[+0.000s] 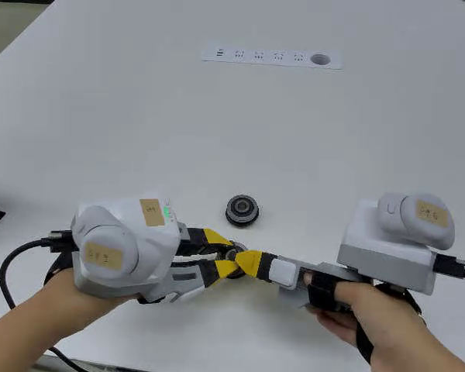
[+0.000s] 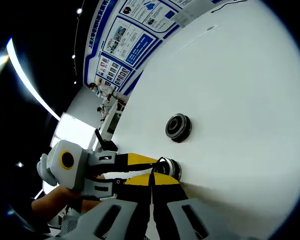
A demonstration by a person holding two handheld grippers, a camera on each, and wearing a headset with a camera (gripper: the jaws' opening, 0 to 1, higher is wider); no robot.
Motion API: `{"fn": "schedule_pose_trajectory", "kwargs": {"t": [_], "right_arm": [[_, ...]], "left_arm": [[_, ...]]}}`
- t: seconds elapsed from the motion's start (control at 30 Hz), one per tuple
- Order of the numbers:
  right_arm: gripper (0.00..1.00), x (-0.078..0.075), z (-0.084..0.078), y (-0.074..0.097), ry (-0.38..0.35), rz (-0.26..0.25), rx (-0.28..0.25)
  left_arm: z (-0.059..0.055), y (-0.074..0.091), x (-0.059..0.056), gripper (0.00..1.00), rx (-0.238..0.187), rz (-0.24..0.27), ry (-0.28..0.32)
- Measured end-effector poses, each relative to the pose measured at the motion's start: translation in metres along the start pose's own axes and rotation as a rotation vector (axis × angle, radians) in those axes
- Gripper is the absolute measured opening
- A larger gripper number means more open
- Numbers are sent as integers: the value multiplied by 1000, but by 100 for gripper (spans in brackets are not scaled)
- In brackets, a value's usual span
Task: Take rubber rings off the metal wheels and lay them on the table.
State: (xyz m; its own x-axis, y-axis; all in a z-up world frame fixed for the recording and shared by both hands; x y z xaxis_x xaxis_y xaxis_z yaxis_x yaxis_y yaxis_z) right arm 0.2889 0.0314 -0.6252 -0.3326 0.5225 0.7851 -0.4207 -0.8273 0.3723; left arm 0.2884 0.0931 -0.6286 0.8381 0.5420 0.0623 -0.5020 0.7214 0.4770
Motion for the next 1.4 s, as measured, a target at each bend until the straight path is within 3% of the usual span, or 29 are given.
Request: {"fn": "schedule_pose_trajectory", "kwargs": {"t": [0.4, 0.7, 0.93, 1.07, 1.4], "right_arm": [[1, -2, 0, 0, -3, -13, -2], [1, 4, -1, -2, -11, 1, 2], [1, 8, 4, -1, -19, 13, -15], [1, 8, 15, 3, -32, 14, -47], [1, -19, 39, 21, -62, -55, -128]], "left_arm": [[3, 0, 0, 15, 17, 7, -15], [4, 13, 0, 16, 18, 16, -5], [11, 24, 4, 20, -22, 55, 24], [16, 27, 7, 23, -54, 81, 41], [25, 29, 13, 33, -95, 131, 50]]}}
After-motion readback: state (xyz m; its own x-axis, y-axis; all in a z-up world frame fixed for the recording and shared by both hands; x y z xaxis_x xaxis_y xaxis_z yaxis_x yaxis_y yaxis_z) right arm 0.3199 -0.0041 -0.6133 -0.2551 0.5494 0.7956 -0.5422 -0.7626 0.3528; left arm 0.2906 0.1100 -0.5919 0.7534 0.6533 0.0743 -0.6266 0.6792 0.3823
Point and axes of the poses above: the centre of the closed fingertips' face, and the gripper's own axes: y roughly backward along the fingers, x roughly to its left, z roughly out of its top, the point moved 4 cm from there along y, roughly backward along the fingers, and after that the axes turned 7 degrees about -x, right-handed, at the moved point
